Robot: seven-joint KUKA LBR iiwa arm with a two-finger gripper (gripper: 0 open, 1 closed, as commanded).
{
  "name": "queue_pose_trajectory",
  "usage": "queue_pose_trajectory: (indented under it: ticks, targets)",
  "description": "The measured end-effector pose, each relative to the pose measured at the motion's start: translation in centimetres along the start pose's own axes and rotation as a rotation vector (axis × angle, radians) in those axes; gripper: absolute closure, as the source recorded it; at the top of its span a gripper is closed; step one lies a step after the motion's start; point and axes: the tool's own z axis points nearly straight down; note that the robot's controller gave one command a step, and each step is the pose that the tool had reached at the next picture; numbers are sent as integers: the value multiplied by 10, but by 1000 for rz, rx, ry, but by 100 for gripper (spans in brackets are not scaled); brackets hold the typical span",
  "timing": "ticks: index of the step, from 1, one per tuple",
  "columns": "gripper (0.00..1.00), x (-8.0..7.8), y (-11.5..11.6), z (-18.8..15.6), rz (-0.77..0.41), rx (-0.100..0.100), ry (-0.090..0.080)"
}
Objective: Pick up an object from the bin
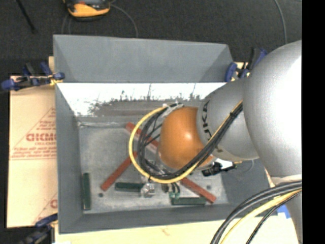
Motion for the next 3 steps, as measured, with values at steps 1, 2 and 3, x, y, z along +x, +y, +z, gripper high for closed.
queue_pose_trajectory:
  ticks: [1, 2, 3]
  targets:
    - [100, 0, 0, 0, 1, 0, 0]
    - [100, 0, -17, -173, 37, 2, -9]
    - [0, 1, -18, -170, 37, 3, -4]
